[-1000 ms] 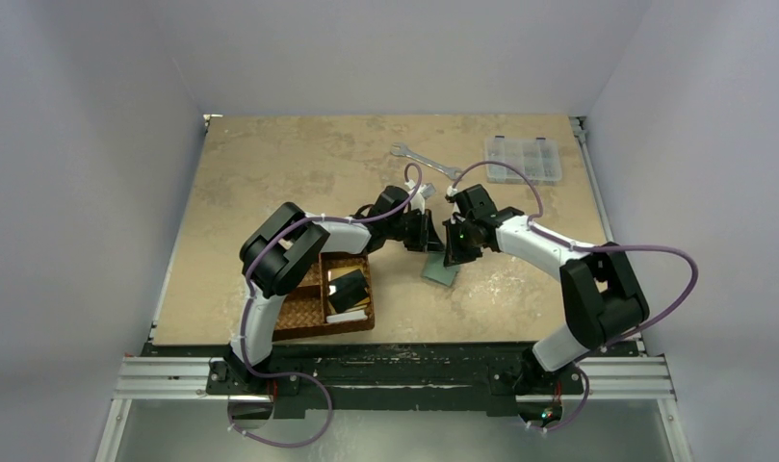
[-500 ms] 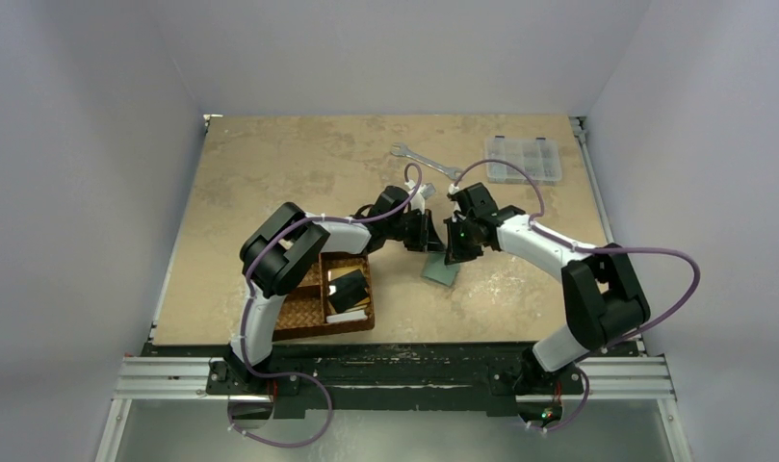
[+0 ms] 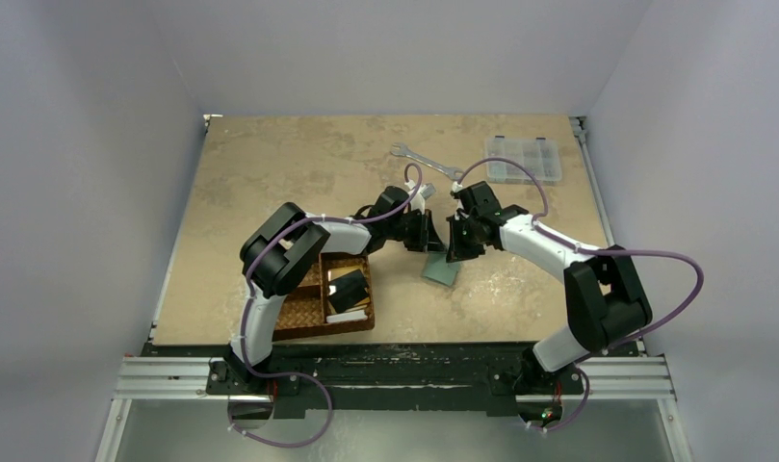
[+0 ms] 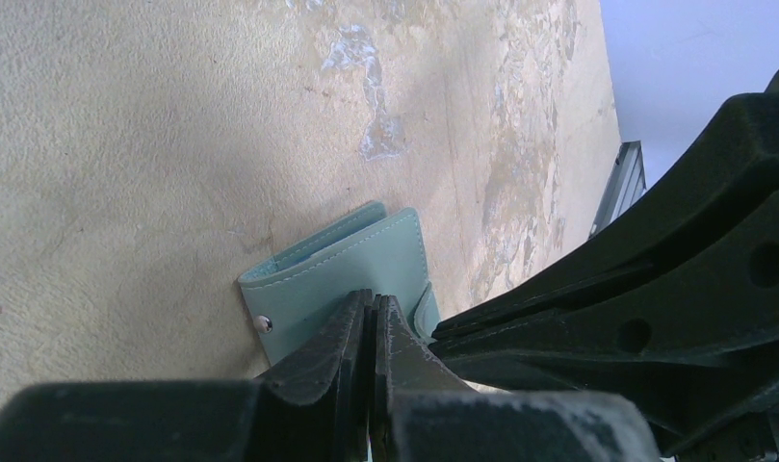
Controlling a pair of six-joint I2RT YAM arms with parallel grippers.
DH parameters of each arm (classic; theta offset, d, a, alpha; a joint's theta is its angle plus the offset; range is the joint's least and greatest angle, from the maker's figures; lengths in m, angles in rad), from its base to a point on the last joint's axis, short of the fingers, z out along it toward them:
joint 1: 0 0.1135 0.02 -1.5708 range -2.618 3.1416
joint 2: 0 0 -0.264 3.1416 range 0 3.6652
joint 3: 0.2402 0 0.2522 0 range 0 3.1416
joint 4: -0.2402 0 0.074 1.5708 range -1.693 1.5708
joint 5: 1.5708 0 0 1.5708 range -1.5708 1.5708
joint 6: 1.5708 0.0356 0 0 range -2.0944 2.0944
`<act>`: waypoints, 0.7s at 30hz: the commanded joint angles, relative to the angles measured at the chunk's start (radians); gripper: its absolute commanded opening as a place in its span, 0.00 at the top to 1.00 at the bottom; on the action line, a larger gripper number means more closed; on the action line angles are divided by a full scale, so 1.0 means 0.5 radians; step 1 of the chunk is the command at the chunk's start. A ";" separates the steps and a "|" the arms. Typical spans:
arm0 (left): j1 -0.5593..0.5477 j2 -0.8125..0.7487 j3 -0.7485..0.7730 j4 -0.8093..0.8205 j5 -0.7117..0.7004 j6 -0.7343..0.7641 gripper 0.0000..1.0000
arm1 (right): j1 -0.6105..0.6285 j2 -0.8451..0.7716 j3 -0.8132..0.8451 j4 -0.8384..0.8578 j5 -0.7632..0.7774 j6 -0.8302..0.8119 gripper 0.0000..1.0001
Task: Put the credit cards into the card holder
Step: Close the card holder at the center of the board.
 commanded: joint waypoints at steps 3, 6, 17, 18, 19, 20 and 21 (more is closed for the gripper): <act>-0.042 0.066 -0.065 -0.094 -0.036 0.015 1.00 | -0.001 0.035 0.025 0.044 -0.019 -0.016 1.00; -0.040 0.066 -0.066 -0.090 -0.038 0.013 1.00 | 0.002 0.042 0.014 0.045 0.004 -0.022 1.00; -0.040 0.069 -0.069 -0.083 -0.036 0.004 1.00 | 0.035 0.130 0.063 0.067 0.039 -0.022 1.00; -0.041 0.069 -0.069 -0.084 -0.036 0.004 1.00 | 0.048 0.140 0.070 0.061 0.061 -0.025 1.00; -0.042 0.069 -0.071 -0.084 -0.036 0.003 1.00 | 0.060 0.150 0.074 0.057 0.076 -0.028 1.00; -0.042 0.069 -0.072 -0.084 -0.038 0.003 1.00 | 0.069 0.159 0.080 0.054 0.087 -0.029 1.00; -0.041 0.070 -0.072 -0.083 -0.039 0.003 1.00 | 0.080 0.164 0.084 0.049 0.092 -0.029 1.00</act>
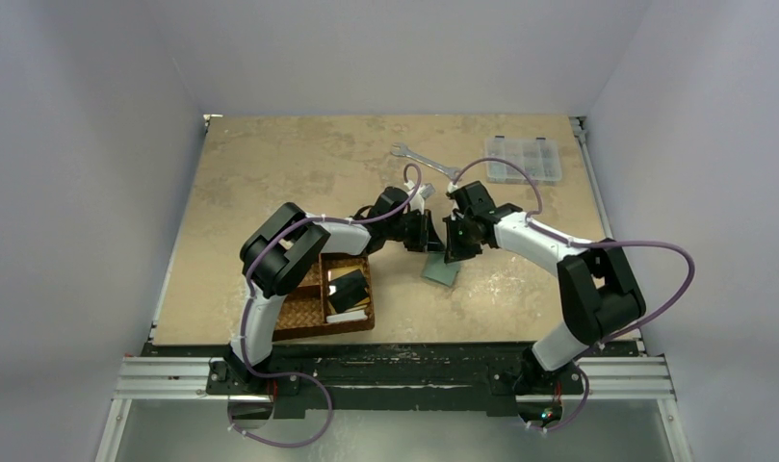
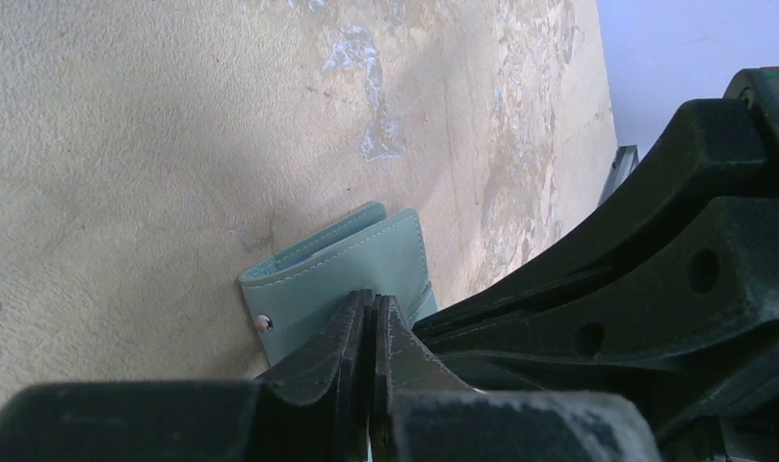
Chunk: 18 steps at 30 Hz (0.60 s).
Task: Put the credit cards into the card holder
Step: Close the card holder at the center of the board.
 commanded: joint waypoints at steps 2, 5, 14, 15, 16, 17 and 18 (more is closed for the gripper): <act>-0.042 0.072 -0.058 -0.108 -0.034 0.026 1.00 | 0.079 0.078 0.056 0.027 0.092 -0.014 1.00; -0.042 0.069 -0.060 -0.104 -0.034 0.025 1.00 | 0.116 0.081 0.040 0.015 0.139 0.013 1.00; -0.040 0.069 -0.066 -0.099 -0.034 0.025 1.00 | 0.177 0.015 -0.260 0.143 0.194 0.199 1.00; -0.041 0.070 -0.067 -0.098 -0.034 0.026 1.00 | 0.176 -0.021 -0.328 0.202 0.194 0.250 1.00; -0.041 0.072 -0.066 -0.096 -0.031 0.025 1.00 | 0.177 -0.069 -0.411 0.304 0.176 0.313 1.00; -0.040 0.074 -0.069 -0.095 -0.031 0.026 1.00 | 0.177 -0.123 -0.546 0.442 0.143 0.392 1.00; -0.040 0.075 -0.070 -0.095 -0.031 0.027 1.00 | 0.174 -0.165 -0.643 0.588 0.116 0.520 1.00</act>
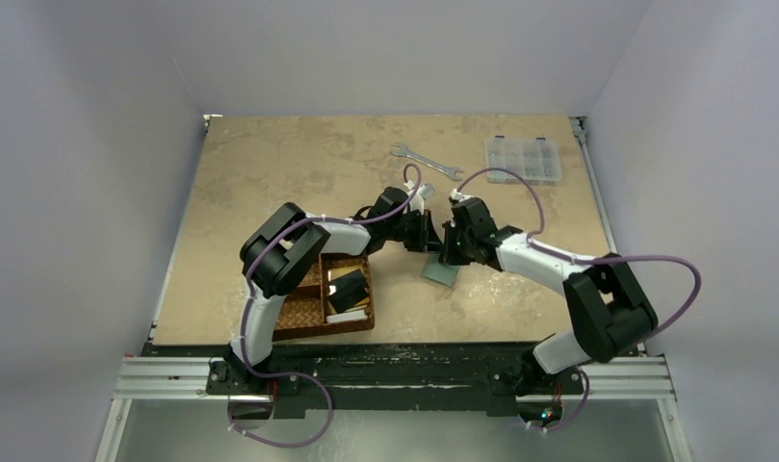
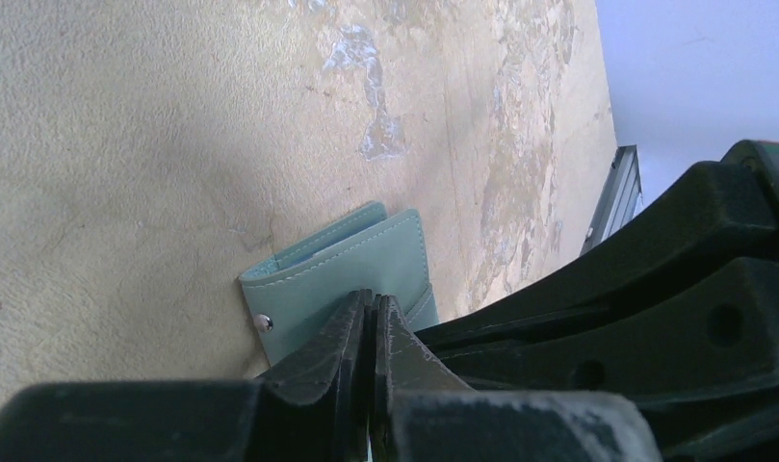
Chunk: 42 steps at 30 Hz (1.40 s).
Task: Put the credit cards into the card holder
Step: Close the card holder at the center of the board.
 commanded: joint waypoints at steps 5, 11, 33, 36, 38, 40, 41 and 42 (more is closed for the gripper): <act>-0.040 0.058 -0.067 -0.130 -0.028 0.044 1.00 | 0.012 -0.072 -0.764 0.837 -0.073 0.666 1.00; -0.040 0.020 -0.079 -0.174 -0.046 0.073 1.00 | -0.137 -0.040 -1.170 1.520 -0.176 0.912 1.00; -0.033 -0.067 -0.063 -0.224 0.005 0.100 1.00 | -0.243 0.982 -1.772 3.705 -0.311 1.513 1.00; -0.021 -0.075 0.003 -0.259 0.057 0.111 1.00 | -0.243 0.986 -1.775 3.719 -0.300 1.561 1.00; -0.010 -0.086 0.043 -0.270 0.088 0.106 1.00 | -0.242 0.990 -1.775 3.719 -0.285 1.556 1.00; 0.001 -0.112 0.080 -0.285 0.107 0.098 1.00 | -0.243 0.978 -1.776 3.745 -0.300 1.541 1.00; 0.006 -0.135 0.102 -0.305 0.111 0.095 1.00 | -0.246 0.967 -1.780 3.773 -0.329 1.502 1.00; 0.009 -0.159 0.131 -0.331 0.119 0.096 0.98 | -0.259 0.942 -1.781 3.772 -0.372 1.468 1.00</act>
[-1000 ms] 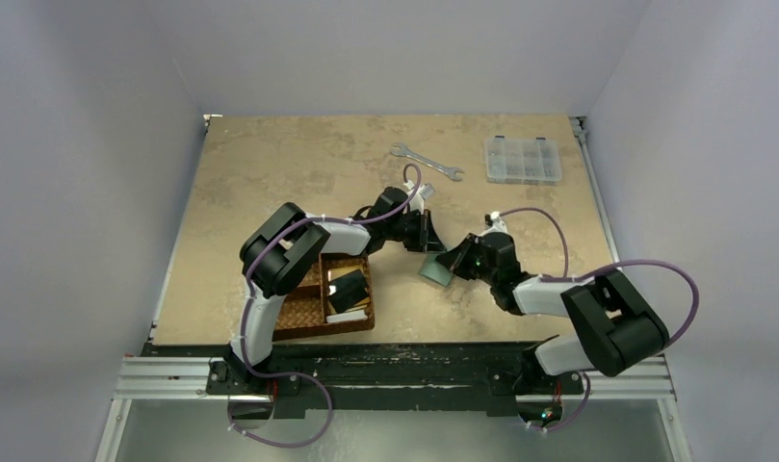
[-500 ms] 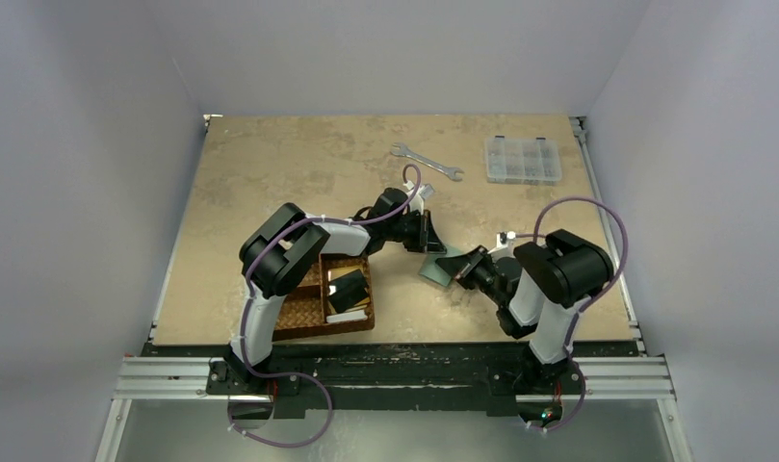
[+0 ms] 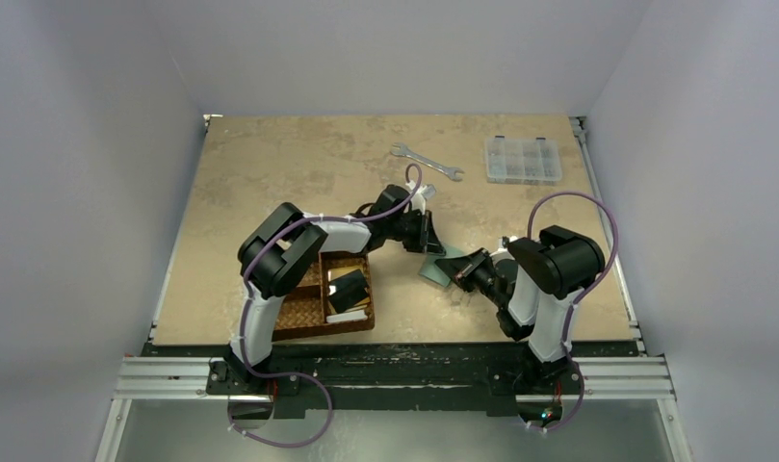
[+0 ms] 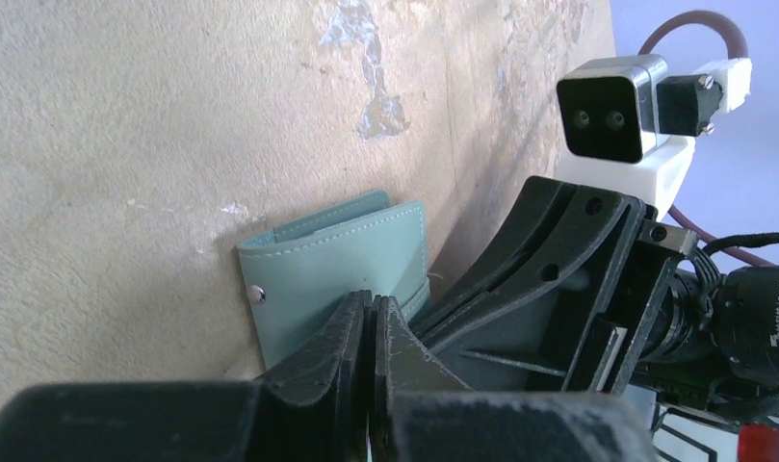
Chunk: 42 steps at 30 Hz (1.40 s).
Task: Put the credit cards into the card holder
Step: Close the card holder at the center of the board, then reset both arms
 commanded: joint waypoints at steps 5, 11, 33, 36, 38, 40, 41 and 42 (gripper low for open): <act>0.029 -0.307 0.287 -0.360 0.122 0.102 0.88 | -0.061 -0.025 -0.246 0.129 -0.360 -0.212 0.97; 0.113 -0.607 0.415 -0.566 0.098 0.168 0.75 | -0.061 -0.838 0.031 -0.961 -0.522 -0.385 0.75; 0.156 -2.507 0.386 -1.236 -1.281 0.716 0.09 | -0.065 -2.727 2.715 -4.537 0.926 -1.942 0.01; 0.156 -2.691 0.355 -1.229 -1.415 0.786 0.07 | -0.065 -2.755 2.867 -4.537 1.011 -1.942 0.01; 0.156 -2.793 0.335 -1.228 -1.504 0.820 0.06 | -0.066 -2.749 2.947 -4.548 1.070 -1.942 0.01; 0.156 -2.867 0.331 -1.247 -1.559 0.839 0.05 | -0.064 -2.746 2.965 -4.554 1.092 -1.938 0.01; 0.158 -2.889 0.334 -1.264 -1.576 0.840 0.05 | -0.064 -2.753 2.954 -4.543 1.091 -1.931 0.01; 0.156 -2.906 0.344 -1.286 -1.591 0.845 0.05 | -0.066 -2.768 2.941 -4.528 1.092 -1.928 0.01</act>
